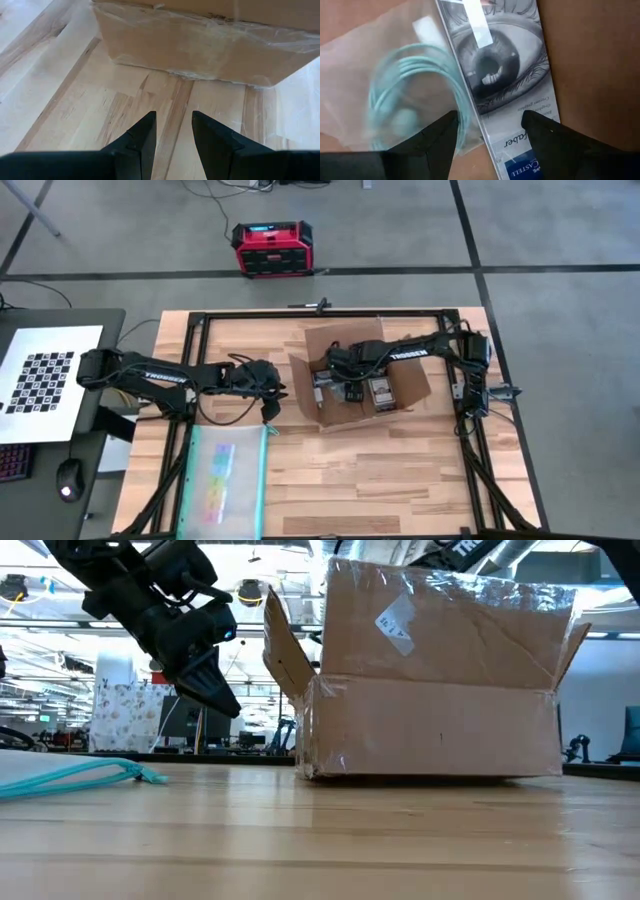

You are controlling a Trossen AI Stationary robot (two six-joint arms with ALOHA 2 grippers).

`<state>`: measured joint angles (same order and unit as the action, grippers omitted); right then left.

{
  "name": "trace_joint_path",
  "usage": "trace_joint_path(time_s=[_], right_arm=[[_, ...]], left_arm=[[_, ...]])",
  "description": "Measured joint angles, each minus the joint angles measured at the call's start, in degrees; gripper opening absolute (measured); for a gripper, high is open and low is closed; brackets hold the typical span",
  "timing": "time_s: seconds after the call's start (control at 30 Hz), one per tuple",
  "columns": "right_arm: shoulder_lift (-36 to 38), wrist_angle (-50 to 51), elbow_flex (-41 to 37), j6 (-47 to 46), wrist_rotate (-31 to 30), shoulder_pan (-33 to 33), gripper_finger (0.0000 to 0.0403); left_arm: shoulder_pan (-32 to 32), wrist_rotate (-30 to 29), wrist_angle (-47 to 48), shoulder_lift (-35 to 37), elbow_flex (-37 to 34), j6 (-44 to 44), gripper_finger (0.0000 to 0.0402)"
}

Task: Unpack boxes
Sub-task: Remove the blue headphones from the cardboard box

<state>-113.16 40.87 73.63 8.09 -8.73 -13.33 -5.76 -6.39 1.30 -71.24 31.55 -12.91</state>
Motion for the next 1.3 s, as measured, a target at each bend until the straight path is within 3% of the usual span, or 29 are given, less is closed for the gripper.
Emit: trace_joint_path(time_s=[0.33, 0.47, 0.6, 1.1, 1.2, 1.3], right_arm=[[1.13, 0.16, 0.17, 0.58, 0.72, 0.11, 0.0217], [3.91, 5.02, 2.30, -0.83, 2.95, 0.40, 0.0207], [7.22, 1.38, 3.37, -4.39, 6.89, 0.58, 0.0205], [-4.29, 0.02, 2.56, -7.27, 8.81, 4.29, 0.0202], [-4.38, 0.20, 2.54, -7.30, 8.83, 4.29, 0.0176], [-4.20, 0.28, 2.40, -8.60, 9.33, 3.99, 0.0108]], left_arm=[[0.00, 0.11, 0.00, 0.00, 0.00, 0.07, 0.0109], [-0.01, 0.11, 0.03, 0.00, 0.00, 0.04, 0.0109], [-0.02, 0.11, 0.03, 0.00, 0.00, 0.17, 0.0109], [1.31, 0.63, 0.57, 0.00, 0.04, -0.39, 0.0109], [1.55, 0.63, 0.63, 0.00, 0.04, -0.39, 0.0109], [1.68, 0.66, 0.59, 0.00, 0.04, -0.39, 0.0109]])
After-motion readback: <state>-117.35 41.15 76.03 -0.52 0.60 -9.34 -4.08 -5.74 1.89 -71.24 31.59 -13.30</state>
